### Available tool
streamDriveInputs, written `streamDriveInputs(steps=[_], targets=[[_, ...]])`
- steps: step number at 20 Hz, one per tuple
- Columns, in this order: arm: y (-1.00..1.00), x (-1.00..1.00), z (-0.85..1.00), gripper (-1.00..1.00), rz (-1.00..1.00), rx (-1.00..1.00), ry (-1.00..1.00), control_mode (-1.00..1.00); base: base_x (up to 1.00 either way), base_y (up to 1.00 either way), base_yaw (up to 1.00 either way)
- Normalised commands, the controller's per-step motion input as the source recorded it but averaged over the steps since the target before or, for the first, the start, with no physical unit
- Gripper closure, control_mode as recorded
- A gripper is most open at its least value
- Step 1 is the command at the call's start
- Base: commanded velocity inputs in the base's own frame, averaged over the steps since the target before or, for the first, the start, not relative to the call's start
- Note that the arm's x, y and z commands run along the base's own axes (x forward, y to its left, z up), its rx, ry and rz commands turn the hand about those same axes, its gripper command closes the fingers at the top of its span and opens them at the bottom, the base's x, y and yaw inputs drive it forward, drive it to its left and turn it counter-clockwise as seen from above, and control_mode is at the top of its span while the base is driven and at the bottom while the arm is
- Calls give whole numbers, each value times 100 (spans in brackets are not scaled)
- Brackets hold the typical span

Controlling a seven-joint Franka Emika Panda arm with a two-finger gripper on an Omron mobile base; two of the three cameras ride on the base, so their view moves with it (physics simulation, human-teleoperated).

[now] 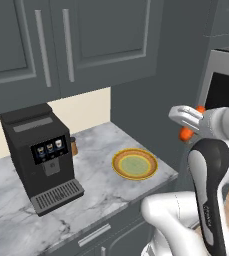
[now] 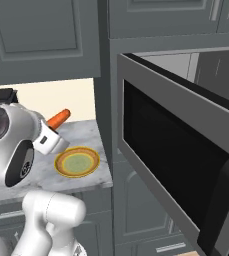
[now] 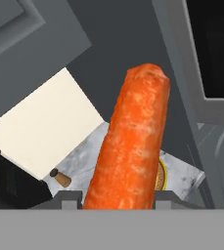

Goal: Pick the carrot from the counter and place it in the microwave. Then turn on the microwave.

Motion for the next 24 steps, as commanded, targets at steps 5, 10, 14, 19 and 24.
streamDriveInputs(steps=[5,10,14,19,24], targets=[[-7,-23,15,100,-2,0,-6,-100,0,0,0],[-5,-17,14,100,-2,0,-4,-100,0,0,0],[0,-12,13,100,-3,0,-1,-100,0,0,0],[0,-9,10,100,-2,0,0,-100,0,0,0],[-1,-6,5,100,0,0,-1,-100,0,0,0]])
